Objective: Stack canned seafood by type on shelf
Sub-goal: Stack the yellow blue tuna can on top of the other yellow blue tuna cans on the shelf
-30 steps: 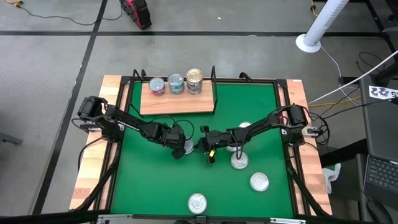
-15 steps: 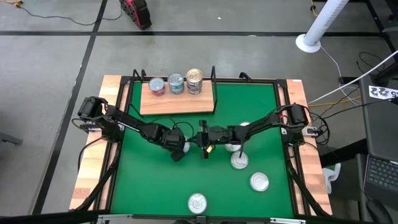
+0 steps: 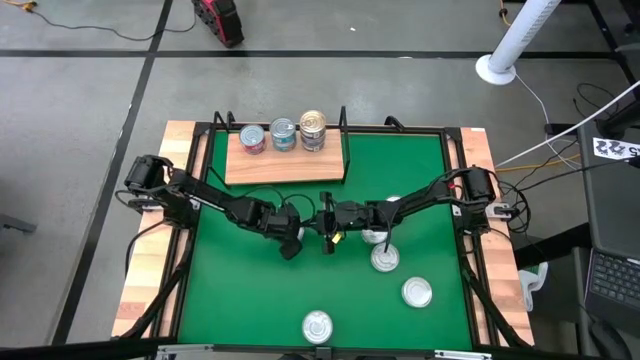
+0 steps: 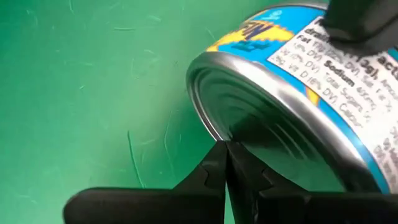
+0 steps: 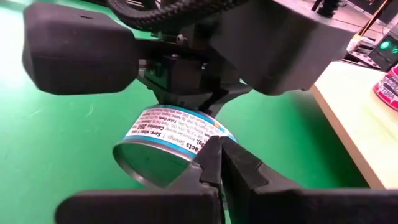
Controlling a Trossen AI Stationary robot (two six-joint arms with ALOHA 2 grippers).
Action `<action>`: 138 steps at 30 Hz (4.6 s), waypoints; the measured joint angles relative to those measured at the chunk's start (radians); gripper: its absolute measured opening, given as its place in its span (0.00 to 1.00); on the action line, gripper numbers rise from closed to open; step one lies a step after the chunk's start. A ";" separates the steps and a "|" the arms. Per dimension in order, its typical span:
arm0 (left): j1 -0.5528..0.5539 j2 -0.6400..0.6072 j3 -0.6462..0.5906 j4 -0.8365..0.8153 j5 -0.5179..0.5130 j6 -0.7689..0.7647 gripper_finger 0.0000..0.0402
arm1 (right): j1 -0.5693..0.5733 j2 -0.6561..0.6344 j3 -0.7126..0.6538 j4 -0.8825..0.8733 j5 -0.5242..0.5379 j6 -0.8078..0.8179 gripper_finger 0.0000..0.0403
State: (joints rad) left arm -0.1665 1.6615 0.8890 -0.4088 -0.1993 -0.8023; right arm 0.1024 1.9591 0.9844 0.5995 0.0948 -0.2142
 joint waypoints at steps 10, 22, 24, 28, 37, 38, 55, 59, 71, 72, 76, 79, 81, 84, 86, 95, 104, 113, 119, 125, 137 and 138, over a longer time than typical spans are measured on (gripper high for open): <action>0.027 -0.007 -0.001 -0.021 -0.008 0.098 0.00 | 0.002 0.006 -0.004 -0.025 0.016 0.000 0.02; 0.055 -0.070 -0.002 -0.067 -0.028 0.137 0.01 | 0.002 0.006 -0.005 -0.025 0.053 0.000 0.02; 0.058 -0.107 -0.002 -0.095 -0.034 0.144 0.00 | 0.002 0.005 -0.005 -0.025 0.053 0.000 0.02; 0.056 -0.212 0.014 -0.177 -0.038 0.124 0.01 | 0.002 0.005 -0.005 -0.026 0.053 0.000 0.02; -0.008 -0.387 0.021 -0.163 0.074 0.059 0.01 | 0.002 0.004 -0.004 -0.025 0.054 0.000 0.02; -0.014 -0.389 0.021 -0.155 0.083 0.057 0.01 | 0.002 0.004 -0.004 -0.025 0.054 0.000 0.02; -0.047 -0.304 0.021 -0.073 0.092 -0.067 0.47 | 0.002 0.003 -0.003 -0.029 0.054 0.001 0.02; -0.057 -0.304 0.021 -0.067 0.093 -0.078 0.56 | 0.002 0.003 -0.003 -0.034 0.054 0.000 0.02; -0.101 -0.222 0.021 -0.041 0.092 -0.108 0.65 | 0.002 0.003 -0.003 -0.034 0.054 0.001 0.02; -0.104 -0.213 0.021 -0.042 0.092 -0.113 0.64 | 0.002 0.003 -0.003 -0.034 0.054 0.001 0.02; -0.109 -0.183 0.021 0.003 0.092 -0.113 0.65 | 0.002 0.003 -0.003 -0.034 0.054 0.001 0.02; -0.109 -0.158 0.021 0.028 0.091 -0.113 0.65 | 0.002 0.003 -0.003 -0.034 0.054 0.001 0.02; -0.107 -0.140 0.021 0.034 0.084 -0.114 0.65 | 0.002 0.003 -0.003 -0.036 0.054 0.001 0.02; -0.102 -0.122 0.021 0.033 0.083 -0.117 0.65 | 0.002 0.002 -0.003 -0.047 0.055 0.001 0.02; -0.099 -0.111 0.021 0.036 0.082 -0.119 0.65 | 0.002 0.002 -0.003 -0.053 0.054 0.001 0.02; -0.087 -0.080 0.021 0.059 0.075 -0.160 0.65 | 0.002 0.002 -0.003 -0.059 0.055 0.069 0.02; -0.067 -0.080 0.021 0.058 0.019 -0.168 0.65 | 0.002 0.002 -0.003 -0.087 0.056 0.117 0.02; -0.025 -0.080 0.021 0.051 0.015 -0.145 0.65 | 0.002 0.002 -0.003 -0.103 0.058 0.117 0.02; -0.014 -0.080 0.021 0.038 0.015 -0.146 0.64 | 0.002 0.002 -0.003 -0.103 0.053 0.116 0.02; -0.014 -0.081 0.021 -0.007 0.064 -0.159 0.49 | 0.002 0.002 -0.003 -0.101 0.053 0.116 0.02; 0.048 -0.126 0.021 -0.002 0.204 -0.139 0.33 | 0.002 -0.094 -0.005 -0.183 0.070 0.112 0.02; 0.059 -0.139 0.021 -0.001 0.213 -0.131 0.33 | 0.002 -0.114 -0.005 -0.202 0.085 0.110 0.02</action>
State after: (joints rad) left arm -0.1075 1.5226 0.9100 -0.4100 0.0137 -0.9334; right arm 0.1043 1.8455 0.9798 0.3971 0.1799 -0.1043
